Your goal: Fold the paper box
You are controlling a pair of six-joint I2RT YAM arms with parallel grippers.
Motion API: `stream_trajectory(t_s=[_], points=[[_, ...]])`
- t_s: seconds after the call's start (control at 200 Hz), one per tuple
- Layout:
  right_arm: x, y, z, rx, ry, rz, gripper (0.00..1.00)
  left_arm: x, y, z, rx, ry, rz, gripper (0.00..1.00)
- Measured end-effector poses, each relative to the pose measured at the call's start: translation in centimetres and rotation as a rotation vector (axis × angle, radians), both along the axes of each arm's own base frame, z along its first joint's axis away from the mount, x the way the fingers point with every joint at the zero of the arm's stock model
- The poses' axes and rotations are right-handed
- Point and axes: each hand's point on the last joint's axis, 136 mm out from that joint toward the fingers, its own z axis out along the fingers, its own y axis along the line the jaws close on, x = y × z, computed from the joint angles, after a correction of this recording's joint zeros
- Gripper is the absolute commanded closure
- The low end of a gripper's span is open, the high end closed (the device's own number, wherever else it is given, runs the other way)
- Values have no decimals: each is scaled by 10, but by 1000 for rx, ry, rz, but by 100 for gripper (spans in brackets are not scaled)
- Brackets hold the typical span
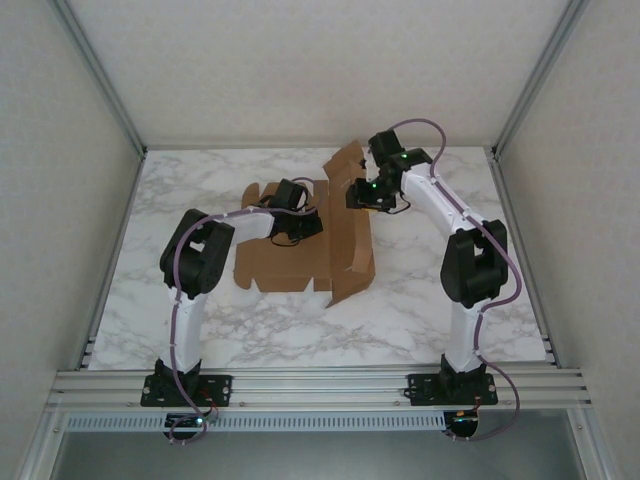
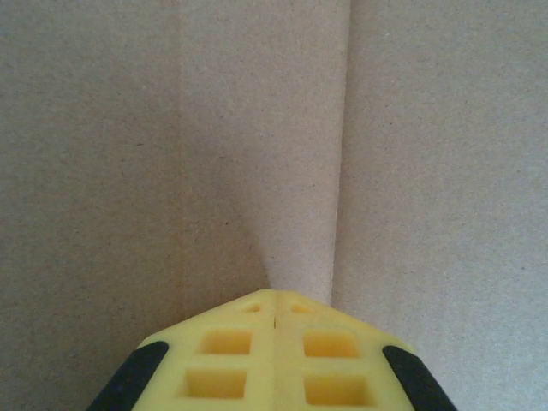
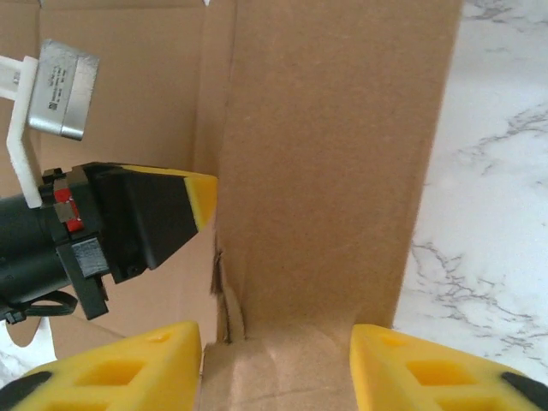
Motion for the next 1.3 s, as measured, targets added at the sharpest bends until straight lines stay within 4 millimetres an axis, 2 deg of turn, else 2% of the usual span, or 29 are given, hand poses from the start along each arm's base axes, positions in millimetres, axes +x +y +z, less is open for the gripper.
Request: stream_trajectory(t_s=[0.165, 0.41, 0.751, 0.981, 1.297], points=[[2, 5, 2, 54, -8, 11, 48, 0, 0, 0, 0, -2, 1, 100], [6, 23, 14, 180, -47, 35, 47, 2, 3, -1, -3, -8, 10, 100], [2, 73, 39, 501, -73, 122, 47, 6, 6, -1, -40, -13, 22, 100], [-6, 108, 40, 568, -92, 199, 48, 5, 7, -2, -74, -7, 26, 100], [-7, 113, 39, 575, -96, 212, 48, 5, 12, -1, -90, -13, 38, 100]])
